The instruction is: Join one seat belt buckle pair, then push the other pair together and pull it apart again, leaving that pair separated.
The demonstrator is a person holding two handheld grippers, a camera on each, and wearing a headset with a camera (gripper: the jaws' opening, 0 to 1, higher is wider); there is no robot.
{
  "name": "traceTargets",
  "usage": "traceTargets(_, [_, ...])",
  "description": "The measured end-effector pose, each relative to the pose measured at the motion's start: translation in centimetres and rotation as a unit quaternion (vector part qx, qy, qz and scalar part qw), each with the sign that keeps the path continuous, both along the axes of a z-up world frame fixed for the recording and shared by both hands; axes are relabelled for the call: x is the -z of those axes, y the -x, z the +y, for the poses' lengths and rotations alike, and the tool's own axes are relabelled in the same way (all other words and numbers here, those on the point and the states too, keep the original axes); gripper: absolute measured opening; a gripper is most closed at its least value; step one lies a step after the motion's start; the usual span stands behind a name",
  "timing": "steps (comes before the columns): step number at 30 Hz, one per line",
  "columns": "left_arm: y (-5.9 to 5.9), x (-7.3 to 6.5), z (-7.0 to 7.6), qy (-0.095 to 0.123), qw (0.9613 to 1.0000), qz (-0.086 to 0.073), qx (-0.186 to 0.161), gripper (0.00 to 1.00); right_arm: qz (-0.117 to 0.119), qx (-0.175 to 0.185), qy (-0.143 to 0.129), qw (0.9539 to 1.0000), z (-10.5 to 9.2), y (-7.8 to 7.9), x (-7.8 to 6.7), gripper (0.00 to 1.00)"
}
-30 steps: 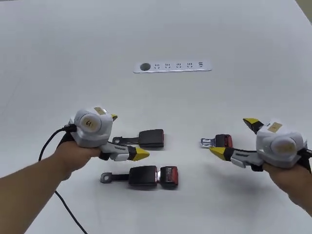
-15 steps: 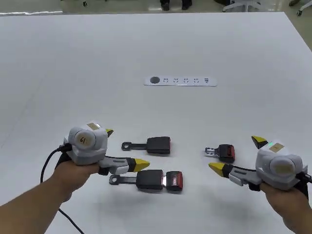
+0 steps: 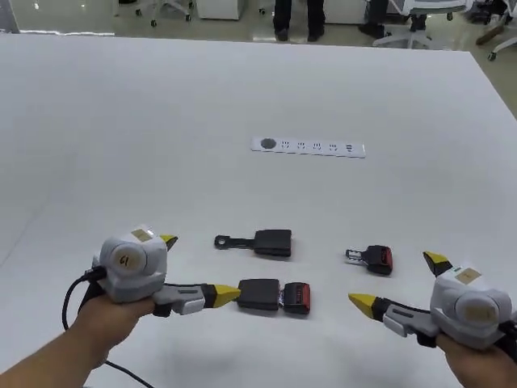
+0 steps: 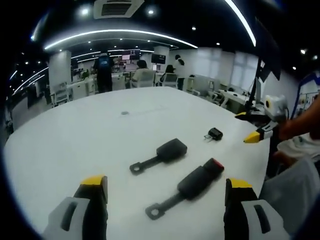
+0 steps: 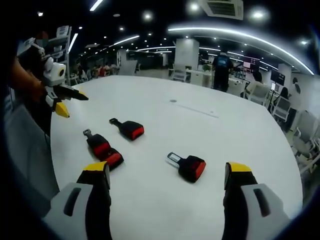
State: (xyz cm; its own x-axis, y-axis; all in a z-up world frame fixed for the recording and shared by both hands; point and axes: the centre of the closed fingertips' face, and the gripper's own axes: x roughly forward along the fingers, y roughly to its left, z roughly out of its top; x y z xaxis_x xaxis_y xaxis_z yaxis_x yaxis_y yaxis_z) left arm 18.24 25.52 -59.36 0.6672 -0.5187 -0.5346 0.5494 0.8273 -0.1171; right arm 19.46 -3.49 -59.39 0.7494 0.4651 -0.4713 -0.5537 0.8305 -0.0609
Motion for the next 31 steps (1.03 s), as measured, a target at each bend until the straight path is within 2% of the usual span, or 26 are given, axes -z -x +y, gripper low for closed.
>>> traceTargets(5, [1.5, -0.1, 0.0, 0.009, 0.9999, -0.004, -0.003, 1.00, 0.003, 0.001, 0.004, 1.0000, -0.1, 1.4, 0.0, 0.97])
traceTargets(10, [2.2, -0.2, 0.9, 0.019, 0.9998, -0.006, -0.007, 1.00, -0.002, 0.006, 0.005, 1.0000, 0.1, 2.7, -0.6, 0.97])
traceTargets(14, [3.0, -0.3, 1.3, 0.021, 0.9997, -0.008, -0.006, 1.00, -0.002, 0.012, 0.006, 0.9999, -0.3, 3.4, -0.5, 0.97])
traceTargets(17, [3.5, -0.6, 1.9, 0.022, 0.9996, -0.015, -0.010, 1.00, -0.001, 0.015, 0.009, 0.9999, -0.5, 4.0, -0.3, 0.98])
traceTargets(21, [4.6, -0.4, 2.5, 0.019, 0.9996, -0.012, -0.016, 1.00, -0.003, 0.017, 0.010, 0.9998, -0.5, 5.0, -0.2, 0.98])
traceTargets(26, [5.5, -0.2, 3.4, 0.015, 0.9997, -0.007, -0.017, 1.00, -0.002, 0.023, 0.007, 0.9997, -0.8, 5.6, -0.1, 0.98])
traceTargets(31, [5.8, -0.9, 3.8, 0.016, 0.9995, -0.013, -0.022, 1.00, -0.003, 0.030, 0.007, 0.9995, -0.9, 5.7, -0.3, 0.98])
